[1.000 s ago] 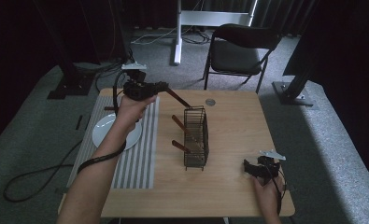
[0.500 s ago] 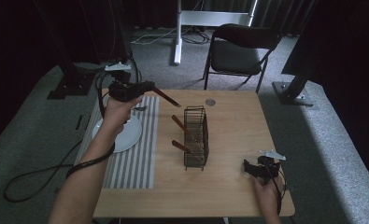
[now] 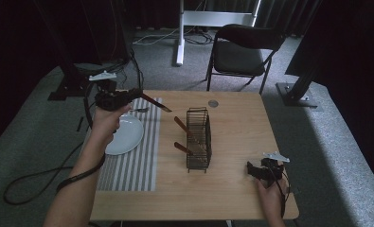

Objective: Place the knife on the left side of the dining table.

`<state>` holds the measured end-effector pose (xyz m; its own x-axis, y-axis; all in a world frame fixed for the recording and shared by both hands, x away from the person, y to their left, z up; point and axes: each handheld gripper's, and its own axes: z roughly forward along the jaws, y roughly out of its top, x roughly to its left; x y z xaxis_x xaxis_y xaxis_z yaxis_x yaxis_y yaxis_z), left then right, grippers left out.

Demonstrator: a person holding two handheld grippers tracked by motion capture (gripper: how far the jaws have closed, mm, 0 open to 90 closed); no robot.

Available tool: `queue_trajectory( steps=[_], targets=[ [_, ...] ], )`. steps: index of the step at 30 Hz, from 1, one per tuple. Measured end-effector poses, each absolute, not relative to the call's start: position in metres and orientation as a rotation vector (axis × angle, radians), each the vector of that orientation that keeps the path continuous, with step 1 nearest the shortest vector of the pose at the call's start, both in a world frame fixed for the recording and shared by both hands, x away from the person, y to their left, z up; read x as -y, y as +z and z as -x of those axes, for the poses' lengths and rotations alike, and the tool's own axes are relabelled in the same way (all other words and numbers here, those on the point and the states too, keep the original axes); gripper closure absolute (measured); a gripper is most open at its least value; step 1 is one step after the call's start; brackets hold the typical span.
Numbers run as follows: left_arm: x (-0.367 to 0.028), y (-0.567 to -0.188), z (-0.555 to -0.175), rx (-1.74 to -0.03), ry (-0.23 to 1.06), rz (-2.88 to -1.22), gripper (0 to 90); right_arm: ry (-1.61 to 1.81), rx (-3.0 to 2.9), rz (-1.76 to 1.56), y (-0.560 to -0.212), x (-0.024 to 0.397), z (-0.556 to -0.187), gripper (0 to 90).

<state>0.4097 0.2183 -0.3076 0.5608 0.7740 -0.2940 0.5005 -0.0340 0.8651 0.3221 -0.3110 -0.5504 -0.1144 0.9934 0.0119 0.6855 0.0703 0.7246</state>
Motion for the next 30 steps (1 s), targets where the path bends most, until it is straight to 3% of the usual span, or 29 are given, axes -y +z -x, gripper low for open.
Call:
queue_trajectory(
  steps=[30],
  targets=[
    [-0.272,-0.354,-0.346,-1.207,0.315,-1.588,81.1,0.808,-1.856,-1.663,-0.55,0.311,-0.322,11.9]
  ],
)
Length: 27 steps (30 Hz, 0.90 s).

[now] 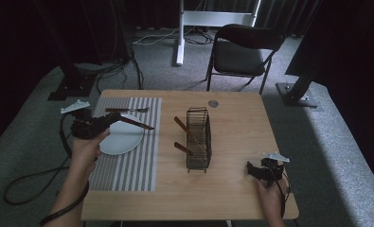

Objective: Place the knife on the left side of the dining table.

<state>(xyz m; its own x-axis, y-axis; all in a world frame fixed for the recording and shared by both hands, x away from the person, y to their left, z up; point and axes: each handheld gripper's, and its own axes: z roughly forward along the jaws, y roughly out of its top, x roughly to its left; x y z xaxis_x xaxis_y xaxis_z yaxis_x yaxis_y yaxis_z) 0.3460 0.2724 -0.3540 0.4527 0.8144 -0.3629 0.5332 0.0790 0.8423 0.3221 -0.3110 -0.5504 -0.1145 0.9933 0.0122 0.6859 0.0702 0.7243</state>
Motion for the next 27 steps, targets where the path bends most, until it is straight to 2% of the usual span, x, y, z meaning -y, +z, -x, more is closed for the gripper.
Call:
queue_trajectory(
  steps=[27],
  targets=[
    [-0.284,-0.414,-0.298,-1.272,0.223,-1.649,81.1,0.807,-1.856,-1.664,-0.55,0.311,-0.322,11.9]
  ],
)
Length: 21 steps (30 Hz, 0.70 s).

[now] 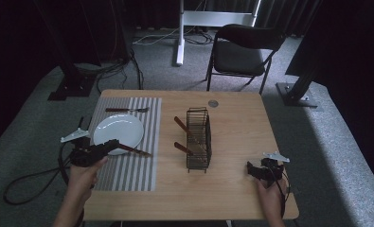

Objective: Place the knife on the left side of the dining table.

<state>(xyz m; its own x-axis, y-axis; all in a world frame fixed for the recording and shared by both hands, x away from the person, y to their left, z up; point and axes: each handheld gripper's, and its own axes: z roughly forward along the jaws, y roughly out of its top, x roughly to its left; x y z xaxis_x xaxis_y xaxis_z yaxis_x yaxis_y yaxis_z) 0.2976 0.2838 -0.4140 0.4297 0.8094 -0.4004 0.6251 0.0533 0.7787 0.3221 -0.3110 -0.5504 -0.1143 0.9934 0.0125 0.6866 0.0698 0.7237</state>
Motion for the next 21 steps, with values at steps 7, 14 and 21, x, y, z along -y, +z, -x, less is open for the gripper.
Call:
queue_trajectory(
  steps=[7,14,21],
  targets=[
    [-0.291,-0.429,-0.288,-1.294,0.173,-1.649,81.1,0.806,-1.857,-1.664,-0.55,0.311,-0.322,11.9],
    [-0.3,-0.441,-0.287,-1.318,0.11,-1.592,81.0,0.806,-1.857,-1.665,-0.55,0.311,-0.322,11.9],
    [-0.31,-0.453,-0.289,-1.379,0.132,-1.555,76.9,0.807,-1.856,-1.666,-0.55,0.311,-0.322,11.9]
  ],
)
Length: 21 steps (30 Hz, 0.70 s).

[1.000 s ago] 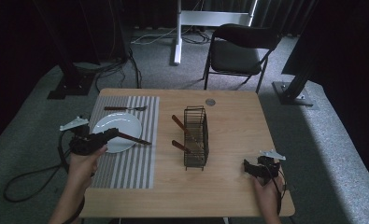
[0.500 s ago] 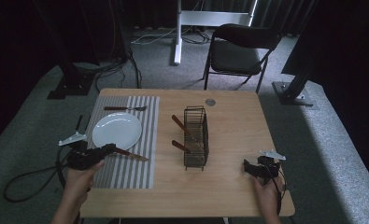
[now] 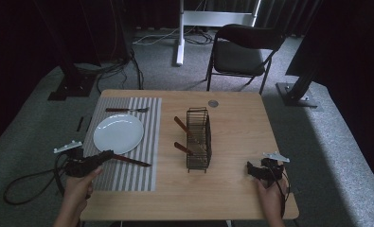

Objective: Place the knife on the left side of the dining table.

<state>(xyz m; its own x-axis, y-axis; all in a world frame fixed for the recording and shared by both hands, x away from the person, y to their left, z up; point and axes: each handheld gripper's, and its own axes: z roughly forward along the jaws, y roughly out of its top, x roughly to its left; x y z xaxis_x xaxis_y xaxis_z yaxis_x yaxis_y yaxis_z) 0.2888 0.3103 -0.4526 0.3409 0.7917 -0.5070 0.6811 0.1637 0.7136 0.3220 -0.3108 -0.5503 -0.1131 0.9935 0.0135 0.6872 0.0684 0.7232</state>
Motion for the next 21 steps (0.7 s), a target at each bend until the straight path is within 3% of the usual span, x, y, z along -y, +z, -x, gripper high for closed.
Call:
queue_trajectory(
  steps=[13,21],
  targets=[
    [-0.328,-0.48,-0.294,-1.496,0.206,-1.534,63.1,0.807,-1.856,-1.666,-0.55,0.311,-0.322,11.9],
    [-0.332,-0.499,-0.298,-1.588,0.244,-1.575,50.1,0.807,-1.856,-1.666,-0.55,0.311,-0.322,11.9]
  ],
)
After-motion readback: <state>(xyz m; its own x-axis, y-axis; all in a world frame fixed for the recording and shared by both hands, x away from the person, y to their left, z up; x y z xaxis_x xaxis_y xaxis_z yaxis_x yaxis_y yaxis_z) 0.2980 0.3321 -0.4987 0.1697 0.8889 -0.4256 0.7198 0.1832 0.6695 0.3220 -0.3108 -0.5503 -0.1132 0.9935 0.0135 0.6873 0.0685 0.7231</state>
